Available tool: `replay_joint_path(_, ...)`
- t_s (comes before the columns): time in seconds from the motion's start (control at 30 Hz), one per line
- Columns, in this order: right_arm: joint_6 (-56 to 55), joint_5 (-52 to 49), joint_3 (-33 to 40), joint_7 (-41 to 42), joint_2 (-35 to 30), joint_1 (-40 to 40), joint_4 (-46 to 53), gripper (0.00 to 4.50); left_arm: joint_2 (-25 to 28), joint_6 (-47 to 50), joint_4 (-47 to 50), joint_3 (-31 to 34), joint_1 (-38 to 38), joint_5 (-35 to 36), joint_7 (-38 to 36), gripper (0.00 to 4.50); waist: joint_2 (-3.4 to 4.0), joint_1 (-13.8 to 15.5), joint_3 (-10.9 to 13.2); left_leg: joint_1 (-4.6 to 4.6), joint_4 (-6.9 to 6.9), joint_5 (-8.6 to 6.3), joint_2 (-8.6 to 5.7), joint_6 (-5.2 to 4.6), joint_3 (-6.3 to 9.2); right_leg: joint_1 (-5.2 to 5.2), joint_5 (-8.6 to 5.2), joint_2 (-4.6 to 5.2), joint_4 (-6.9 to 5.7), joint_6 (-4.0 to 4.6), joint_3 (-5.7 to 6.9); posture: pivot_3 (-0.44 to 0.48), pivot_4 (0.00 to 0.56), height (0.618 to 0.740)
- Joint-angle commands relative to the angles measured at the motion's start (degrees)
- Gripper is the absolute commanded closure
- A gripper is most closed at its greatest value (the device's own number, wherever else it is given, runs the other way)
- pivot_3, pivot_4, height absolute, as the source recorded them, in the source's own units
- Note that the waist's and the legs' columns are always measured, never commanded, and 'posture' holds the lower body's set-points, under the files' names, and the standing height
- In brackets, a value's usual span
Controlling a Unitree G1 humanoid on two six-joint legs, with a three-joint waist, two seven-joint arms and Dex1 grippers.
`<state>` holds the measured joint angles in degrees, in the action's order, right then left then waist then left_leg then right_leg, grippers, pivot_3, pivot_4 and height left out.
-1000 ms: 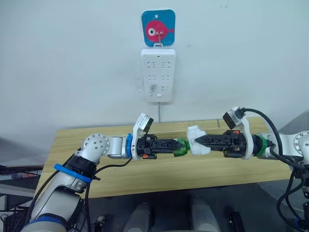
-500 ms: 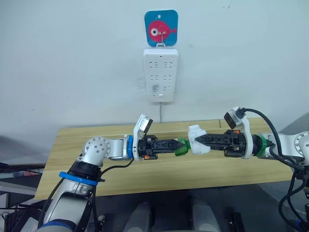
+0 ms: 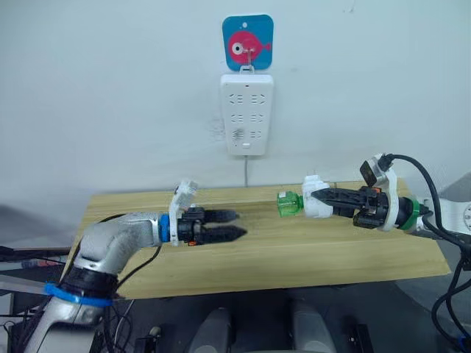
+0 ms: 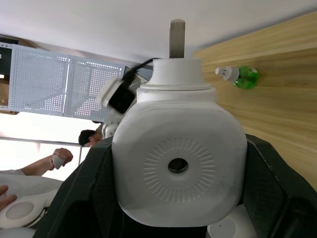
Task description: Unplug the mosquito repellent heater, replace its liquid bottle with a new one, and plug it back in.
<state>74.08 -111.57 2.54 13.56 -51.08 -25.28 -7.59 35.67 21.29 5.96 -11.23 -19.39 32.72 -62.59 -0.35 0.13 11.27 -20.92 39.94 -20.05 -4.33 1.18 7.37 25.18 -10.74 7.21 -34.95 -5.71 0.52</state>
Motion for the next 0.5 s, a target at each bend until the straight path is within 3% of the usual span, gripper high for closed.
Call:
replay_joint_path(0.03,-0.66,-1.39,2.01,-0.15,0.47,-1.11,0.03,1.54,-5.02,-46.49,-7.77,-0.65,-1.94,-26.26,9.95,0.00,-0.01,0.80,0.00,0.00,0.01,0.00,0.00,0.00,-0.08,-0.01,0.01,0.03,0.00,0.01,0.00,0.026,0.214,0.740)
replay_joint_path(0.1,-0.30,-1.43,1.91,-0.16,0.98,-1.65,-0.02,1.54,-7.13,-66.19,-14.04,-0.04,-4.45,-36.65,16.06,0.00,-0.04,1.33,0.02,0.00,0.01,0.00,0.05,0.01,-0.29,0.01,0.07,0.02,0.03,0.08,0.04,0.029,0.215,0.740)
replay_joint_path(0.2,-0.07,-1.43,1.79,-0.50,1.82,-1.78,0.38,1.54,-9.20,-81.09,-21.95,0.87,-8.46,-44.39,23.11,0.00,-0.04,1.37,0.01,-0.01,0.00,0.00,0.03,-0.01,-0.36,0.02,0.08,0.10,0.03,0.05,0.01,0.031,0.215,0.740)
replay_joint_path(0.27,0.09,-1.43,1.79,-0.85,2.39,-1.89,0.57,1.54,-9.67,-86.80,-26.03,0.58,-10.35,-48.56,26.52,0.00,-0.04,1.35,0.01,-0.02,0.00,-0.01,0.02,-0.03,-0.37,0.02,0.10,0.12,0.03,0.02,0.02,0.031,0.215,0.740)
replay_joint_path(0.5,1.10,-1.43,1.71,-1.09,3.95,-3.55,0.95,1.54,-11.89,-93.69,-33.34,-0.59,-14.27,-57.37,35.69,0.00,-0.03,1.18,0.01,-0.01,0.03,-0.01,-0.01,-0.05,-0.29,0.04,0.11,0.08,-0.03,-0.01,0.04,0.027,0.219,0.740)
